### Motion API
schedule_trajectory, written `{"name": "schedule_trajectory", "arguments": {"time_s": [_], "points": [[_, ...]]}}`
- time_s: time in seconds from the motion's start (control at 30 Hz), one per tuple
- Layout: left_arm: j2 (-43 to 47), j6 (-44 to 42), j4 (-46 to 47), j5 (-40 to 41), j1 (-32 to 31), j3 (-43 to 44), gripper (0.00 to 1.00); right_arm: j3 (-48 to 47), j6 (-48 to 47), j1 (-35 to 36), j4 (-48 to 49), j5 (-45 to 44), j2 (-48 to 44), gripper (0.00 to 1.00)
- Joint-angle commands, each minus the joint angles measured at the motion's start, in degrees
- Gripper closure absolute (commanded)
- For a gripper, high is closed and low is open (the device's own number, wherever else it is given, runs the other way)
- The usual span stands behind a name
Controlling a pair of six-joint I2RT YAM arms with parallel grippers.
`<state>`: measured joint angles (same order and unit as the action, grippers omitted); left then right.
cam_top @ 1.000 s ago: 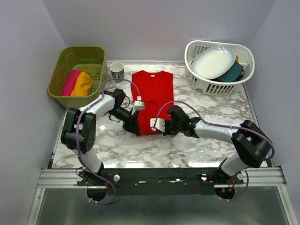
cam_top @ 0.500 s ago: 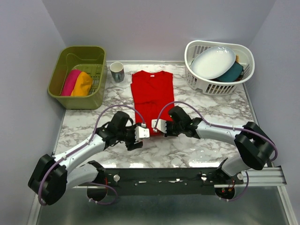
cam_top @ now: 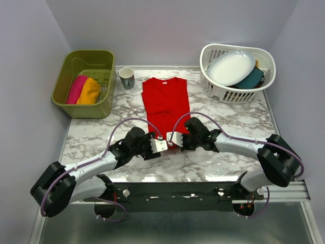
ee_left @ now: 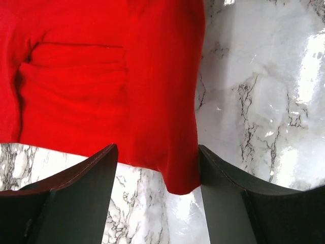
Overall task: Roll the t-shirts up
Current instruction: Roll the T-shirt to the center of the board.
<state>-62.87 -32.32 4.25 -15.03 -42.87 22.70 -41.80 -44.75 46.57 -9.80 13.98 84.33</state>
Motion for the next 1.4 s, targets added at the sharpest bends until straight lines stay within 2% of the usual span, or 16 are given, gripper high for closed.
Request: {"name": "schedule_trajectory", "arguments": {"time_s": [0.0, 0.13, 0.23, 0.33, 0.37, 0.47, 0.5, 0.8, 0.93, 0.97, 1.1, 1.37], "points": [[2.1, -1.9, 0.1, -0.9, -0.9, -0.5, 0.28, -0.5, 1.7, 0.3, -0.8, 1.1, -0.2, 0.91], [0.0, -3.5, -1.3, -1.0, -2.0, 0.3, 0.36, -1.2, 2.3, 0.4, -0.6, 1.2, 0.2, 0.91], [-1.7, -4.6, -3.0, -2.0, -2.0, 1.4, 0.46, -1.3, 2.3, 0.3, -0.5, 1.5, 0.2, 0.91], [-2.9, -6.7, -6.4, -4.9, -2.0, 3.0, 0.63, -1.4, 2.9, 0.2, -0.6, 1.3, 0.3, 0.90], [-3.3, -7.1, -9.1, -6.7, -2.0, 3.7, 0.83, -1.5, 3.1, 0.2, -0.7, 1.5, 0.3, 0.90], [-5.2, -7.0, -16.5, -11.3, -1.3, 8.5, 0.98, -2.5, 4.0, -0.4, -2.8, 3.0, 0.3, 0.89], [-5.5, -6.8, -18.3, -12.7, -0.9, 9.6, 1.00, -2.9, 4.0, -0.8, -3.9, 3.9, 0.2, 0.89], [-13.5, -6.4, -37.1, -29.5, 5.9, 23.5, 1.00, -14.2, -4.4, -7.9, -27.4, 20.9, 2.4, 0.91], [-22.4, -13.5, -49.3, -36.5, 9.6, 32.4, 1.00, -19.1, -10.4, -10.4, -39.2, 24.7, 6.8, 0.93], [-24.0, -17.9, -55.2, -38.0, 10.3, 34.1, 1.00, -19.8, -13.4, -11.3, -41.0, 25.7, 8.7, 0.93], [-30.9, -27.6, -66.5, -38.9, 13.6, 40.8, 1.00, -23.1, -19.5, -12.0, -47.4, 25.9, 12.5, 0.94], [-41.5, -35.8, -78.3, -39.5, 16.9, 48.8, 1.00, -31.9, -25.1, -12.6, -57.3, 27.9, 21.5, 0.94]]}}
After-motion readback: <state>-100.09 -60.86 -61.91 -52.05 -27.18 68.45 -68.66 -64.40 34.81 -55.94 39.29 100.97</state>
